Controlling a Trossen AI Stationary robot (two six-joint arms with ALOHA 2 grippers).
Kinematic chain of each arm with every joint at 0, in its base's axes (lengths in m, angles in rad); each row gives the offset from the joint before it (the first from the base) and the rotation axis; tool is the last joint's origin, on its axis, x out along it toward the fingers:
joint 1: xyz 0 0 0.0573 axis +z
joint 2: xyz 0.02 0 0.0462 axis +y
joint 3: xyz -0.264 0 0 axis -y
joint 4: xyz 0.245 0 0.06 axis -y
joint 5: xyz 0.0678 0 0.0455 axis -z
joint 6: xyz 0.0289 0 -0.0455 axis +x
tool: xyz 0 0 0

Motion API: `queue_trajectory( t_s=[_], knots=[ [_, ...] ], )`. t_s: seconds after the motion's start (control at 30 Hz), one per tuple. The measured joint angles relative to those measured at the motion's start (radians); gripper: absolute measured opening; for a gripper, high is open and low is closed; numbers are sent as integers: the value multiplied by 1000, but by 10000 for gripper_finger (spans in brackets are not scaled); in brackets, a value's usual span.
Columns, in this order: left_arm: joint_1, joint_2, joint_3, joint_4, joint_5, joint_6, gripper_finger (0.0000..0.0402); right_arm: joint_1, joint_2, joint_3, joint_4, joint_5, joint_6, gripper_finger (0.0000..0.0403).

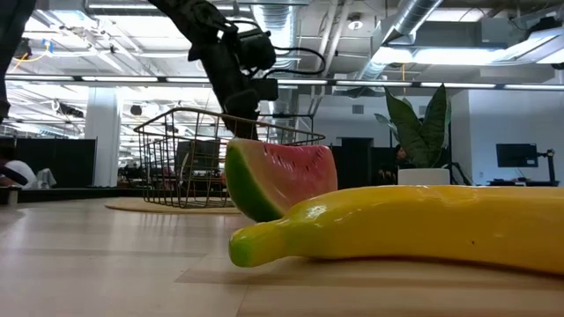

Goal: Build produce basket
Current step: Put the yellow tangerine into the wire basket, then put the top yellow banana into the wire basket

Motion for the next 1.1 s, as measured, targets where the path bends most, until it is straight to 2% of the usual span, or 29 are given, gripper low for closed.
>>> queue_trajectory(
  t_s=[0.53, 0.73, 0.83, 1.0, 1.1],
  knots=[
    [12, 10, -1, 7, -2, -34, 0, 0, 0, 0, 10, 0, -3, 223],
    [12, 10, 2, 14, 46, -66, 5, 0, 0, 0, 8, -1, -3, 223],
    [12, 10, 2, 14, 52, -70, 25, 0, 0, 0, 0, -1, -3, 223],
    [12, 9, 2, 15, 23, -75, 81, 1, 0, 0, -2, -4, -3, 223],
    [12, 8, 3, 8, 8, -130, 112, 2, 0, 0, -15, -6, 0, 223]
  ],
)
